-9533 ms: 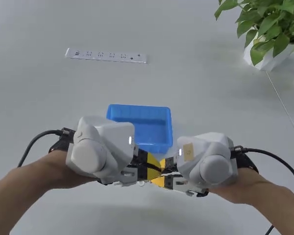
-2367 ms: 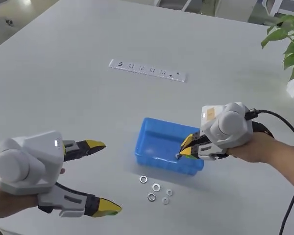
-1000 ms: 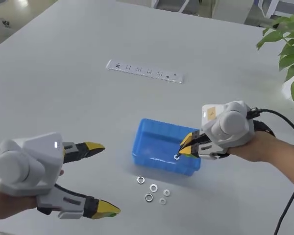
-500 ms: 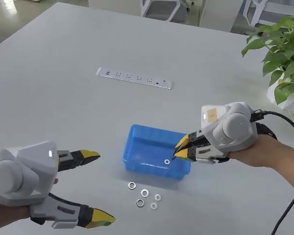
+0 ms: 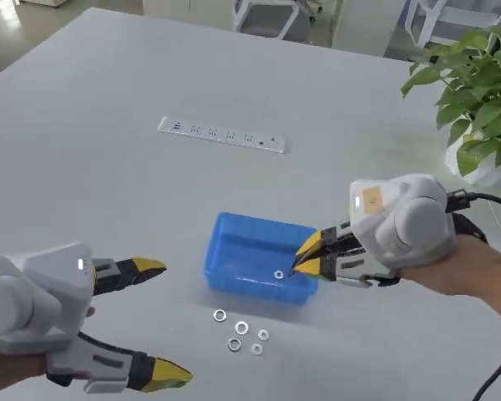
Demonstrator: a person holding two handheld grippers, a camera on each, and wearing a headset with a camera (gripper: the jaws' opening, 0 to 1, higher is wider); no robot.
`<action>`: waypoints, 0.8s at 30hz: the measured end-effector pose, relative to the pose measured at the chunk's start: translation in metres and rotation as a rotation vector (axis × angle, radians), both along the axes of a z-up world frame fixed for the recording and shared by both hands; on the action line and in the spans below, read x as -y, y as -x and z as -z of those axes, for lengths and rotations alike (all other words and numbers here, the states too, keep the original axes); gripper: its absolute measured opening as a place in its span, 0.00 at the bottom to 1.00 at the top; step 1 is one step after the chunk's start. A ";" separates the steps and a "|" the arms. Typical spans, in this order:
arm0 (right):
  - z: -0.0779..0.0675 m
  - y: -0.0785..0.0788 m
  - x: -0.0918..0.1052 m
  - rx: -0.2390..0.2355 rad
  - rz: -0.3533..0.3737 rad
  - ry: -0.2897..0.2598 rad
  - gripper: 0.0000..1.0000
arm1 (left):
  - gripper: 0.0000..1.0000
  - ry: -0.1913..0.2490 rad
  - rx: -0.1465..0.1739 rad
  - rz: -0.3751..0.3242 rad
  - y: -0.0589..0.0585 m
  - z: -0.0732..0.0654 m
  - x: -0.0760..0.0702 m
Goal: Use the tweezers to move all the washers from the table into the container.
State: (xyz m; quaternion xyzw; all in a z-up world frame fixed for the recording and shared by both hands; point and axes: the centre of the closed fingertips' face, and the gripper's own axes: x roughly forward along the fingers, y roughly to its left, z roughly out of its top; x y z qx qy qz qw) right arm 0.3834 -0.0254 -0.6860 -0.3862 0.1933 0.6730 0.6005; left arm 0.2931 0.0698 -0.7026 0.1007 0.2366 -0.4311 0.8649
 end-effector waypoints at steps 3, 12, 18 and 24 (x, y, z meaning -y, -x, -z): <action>0.001 0.007 0.000 0.000 -0.001 -0.007 0.08 | 0.87 -0.001 0.000 0.001 0.000 0.000 0.001; 0.014 0.030 0.003 -0.028 -0.012 -0.008 0.08 | 0.87 0.001 0.004 0.002 -0.001 0.000 0.003; 0.027 0.043 0.000 -0.045 -0.030 0.002 0.08 | 0.87 0.002 0.005 0.005 -0.001 0.001 0.003; 0.041 0.054 -0.001 -0.056 -0.053 0.021 0.08 | 0.87 -0.002 0.005 0.009 0.000 0.002 0.003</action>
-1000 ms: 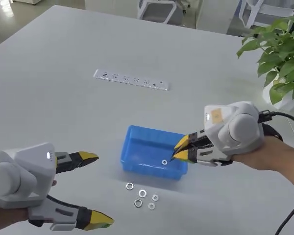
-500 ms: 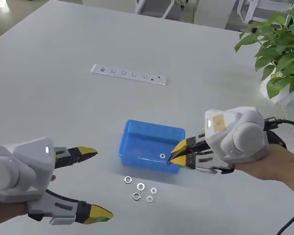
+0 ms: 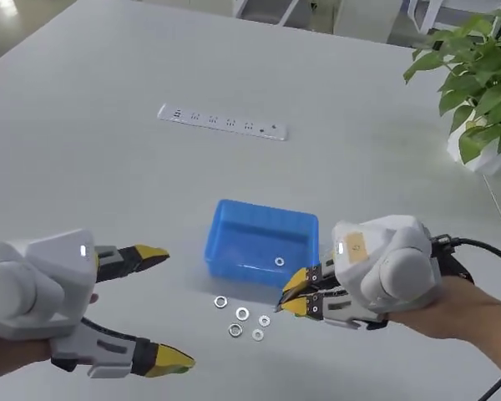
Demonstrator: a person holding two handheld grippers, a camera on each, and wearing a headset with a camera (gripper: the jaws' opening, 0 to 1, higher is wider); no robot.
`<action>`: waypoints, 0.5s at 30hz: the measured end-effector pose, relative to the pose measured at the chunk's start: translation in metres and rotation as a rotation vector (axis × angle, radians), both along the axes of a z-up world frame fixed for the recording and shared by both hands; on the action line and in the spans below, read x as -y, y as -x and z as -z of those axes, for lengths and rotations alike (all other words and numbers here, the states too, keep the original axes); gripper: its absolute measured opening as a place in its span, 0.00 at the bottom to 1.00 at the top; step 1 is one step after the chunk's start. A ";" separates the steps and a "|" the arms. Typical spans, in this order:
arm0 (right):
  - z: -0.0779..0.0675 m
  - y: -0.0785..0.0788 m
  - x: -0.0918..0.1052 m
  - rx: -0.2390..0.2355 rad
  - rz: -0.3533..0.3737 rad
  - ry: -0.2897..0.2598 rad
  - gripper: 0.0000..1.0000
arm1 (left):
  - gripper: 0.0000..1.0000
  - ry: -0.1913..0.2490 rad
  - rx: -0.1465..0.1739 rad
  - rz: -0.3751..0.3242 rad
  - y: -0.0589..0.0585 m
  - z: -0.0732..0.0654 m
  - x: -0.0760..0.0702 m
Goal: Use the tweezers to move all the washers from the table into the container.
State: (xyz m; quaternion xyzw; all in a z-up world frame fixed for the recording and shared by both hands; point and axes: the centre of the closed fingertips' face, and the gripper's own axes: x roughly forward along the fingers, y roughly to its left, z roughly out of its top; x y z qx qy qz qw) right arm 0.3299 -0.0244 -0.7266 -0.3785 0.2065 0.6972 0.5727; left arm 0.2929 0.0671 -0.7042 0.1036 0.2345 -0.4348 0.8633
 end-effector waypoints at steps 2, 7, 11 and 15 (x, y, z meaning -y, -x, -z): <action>0.004 0.004 -0.001 -0.010 -0.006 0.003 0.08 | 0.86 -0.004 0.001 0.002 0.000 0.000 0.000; 0.011 0.008 -0.004 -0.014 -0.019 0.009 0.08 | 0.82 -0.004 0.002 0.014 0.001 -0.002 0.003; 0.017 0.011 -0.006 -0.014 -0.030 0.020 0.08 | 0.80 -0.004 0.001 0.022 0.001 -0.002 0.005; 0.024 0.014 -0.007 -0.018 -0.041 0.033 0.08 | 0.79 -0.008 0.000 0.029 0.002 -0.002 0.008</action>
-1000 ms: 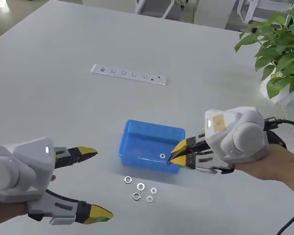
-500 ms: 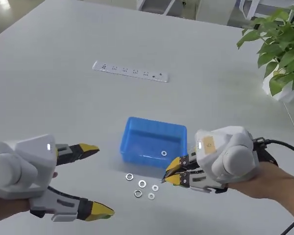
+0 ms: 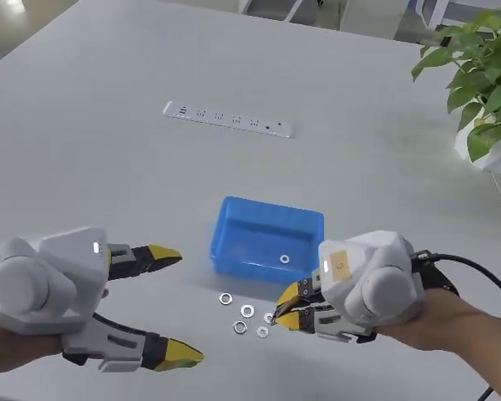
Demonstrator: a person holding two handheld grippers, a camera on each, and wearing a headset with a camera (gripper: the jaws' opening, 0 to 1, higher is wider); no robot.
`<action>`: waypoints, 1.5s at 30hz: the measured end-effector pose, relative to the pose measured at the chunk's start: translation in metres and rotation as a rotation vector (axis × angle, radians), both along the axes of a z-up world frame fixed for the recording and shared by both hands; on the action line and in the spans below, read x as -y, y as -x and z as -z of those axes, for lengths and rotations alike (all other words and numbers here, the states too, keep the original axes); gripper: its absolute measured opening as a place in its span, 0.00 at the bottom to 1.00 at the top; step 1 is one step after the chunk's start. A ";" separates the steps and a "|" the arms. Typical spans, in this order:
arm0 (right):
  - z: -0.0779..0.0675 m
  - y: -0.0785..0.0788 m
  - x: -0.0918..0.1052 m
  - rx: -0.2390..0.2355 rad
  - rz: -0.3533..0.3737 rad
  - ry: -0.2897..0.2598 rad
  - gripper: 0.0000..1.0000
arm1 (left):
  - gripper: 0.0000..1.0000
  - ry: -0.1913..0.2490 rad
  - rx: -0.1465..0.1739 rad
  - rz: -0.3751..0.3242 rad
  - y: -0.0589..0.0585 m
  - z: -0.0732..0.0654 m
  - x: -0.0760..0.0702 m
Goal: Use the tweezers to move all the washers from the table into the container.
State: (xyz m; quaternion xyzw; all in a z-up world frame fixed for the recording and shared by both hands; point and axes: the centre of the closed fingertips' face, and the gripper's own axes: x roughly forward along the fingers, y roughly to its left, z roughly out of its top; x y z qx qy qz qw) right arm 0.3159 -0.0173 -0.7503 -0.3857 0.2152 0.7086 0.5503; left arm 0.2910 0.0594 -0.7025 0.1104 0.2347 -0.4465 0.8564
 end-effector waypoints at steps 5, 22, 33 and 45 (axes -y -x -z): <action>0.007 0.005 -0.001 -0.009 -0.009 0.010 0.08 | 0.78 -0.003 -0.005 0.005 0.001 0.001 0.001; 0.013 0.006 -0.006 -0.036 -0.012 0.017 0.09 | 0.75 -0.003 -0.008 0.010 -0.001 0.001 0.002; 0.014 0.007 -0.006 -0.034 -0.023 0.025 0.09 | 0.57 0.004 0.024 0.071 -0.012 -0.014 0.024; 0.014 0.008 -0.004 -0.041 -0.022 0.035 0.09 | 0.32 -0.012 0.056 0.192 -0.020 -0.024 0.063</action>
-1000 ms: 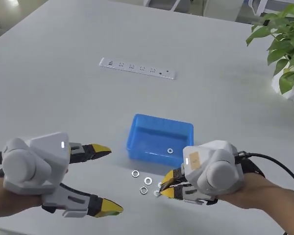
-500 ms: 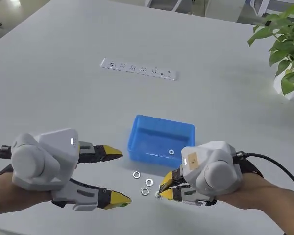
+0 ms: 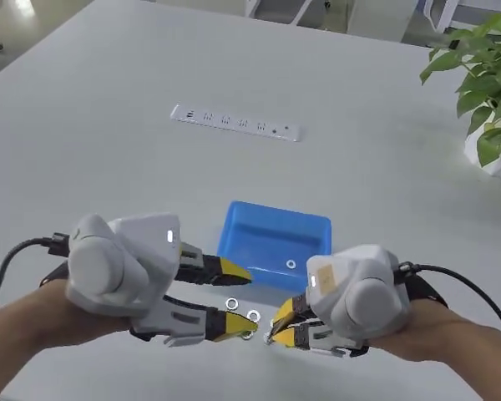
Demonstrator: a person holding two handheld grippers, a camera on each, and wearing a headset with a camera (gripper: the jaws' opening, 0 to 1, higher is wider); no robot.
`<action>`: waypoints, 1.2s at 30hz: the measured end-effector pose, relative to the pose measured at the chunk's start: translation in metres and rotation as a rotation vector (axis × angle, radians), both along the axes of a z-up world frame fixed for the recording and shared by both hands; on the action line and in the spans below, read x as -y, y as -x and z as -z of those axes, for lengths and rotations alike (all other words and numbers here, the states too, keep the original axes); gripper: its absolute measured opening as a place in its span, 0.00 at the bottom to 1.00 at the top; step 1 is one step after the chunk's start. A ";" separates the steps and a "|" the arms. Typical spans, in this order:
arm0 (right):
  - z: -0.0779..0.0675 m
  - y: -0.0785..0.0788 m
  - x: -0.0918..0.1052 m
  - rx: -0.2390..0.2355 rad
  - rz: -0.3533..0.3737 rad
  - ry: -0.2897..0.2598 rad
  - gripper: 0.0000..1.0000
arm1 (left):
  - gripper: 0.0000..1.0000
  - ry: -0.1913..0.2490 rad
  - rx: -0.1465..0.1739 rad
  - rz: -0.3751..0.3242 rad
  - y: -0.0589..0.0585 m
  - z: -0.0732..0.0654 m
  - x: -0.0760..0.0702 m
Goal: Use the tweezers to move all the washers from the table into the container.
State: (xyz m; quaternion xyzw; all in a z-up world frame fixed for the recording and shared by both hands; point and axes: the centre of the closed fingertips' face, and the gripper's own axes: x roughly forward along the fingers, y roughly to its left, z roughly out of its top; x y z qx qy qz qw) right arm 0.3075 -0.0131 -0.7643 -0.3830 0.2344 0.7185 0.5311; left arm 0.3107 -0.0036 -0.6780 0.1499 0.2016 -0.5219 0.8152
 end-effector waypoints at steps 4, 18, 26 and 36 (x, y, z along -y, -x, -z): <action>0.000 0.000 0.000 0.001 -0.001 0.000 0.09 | 0.29 -0.019 0.006 0.026 -0.001 0.004 0.008; 0.000 -0.001 0.000 0.009 -0.010 0.006 0.09 | 0.16 -0.055 0.032 0.090 -0.008 0.011 0.035; 0.000 -0.002 0.000 0.013 -0.010 0.008 0.09 | 0.09 -0.093 0.042 0.118 -0.010 0.018 0.040; -0.001 -0.001 0.000 0.010 -0.007 0.008 0.09 | 0.05 -0.090 0.037 0.129 -0.009 0.019 0.039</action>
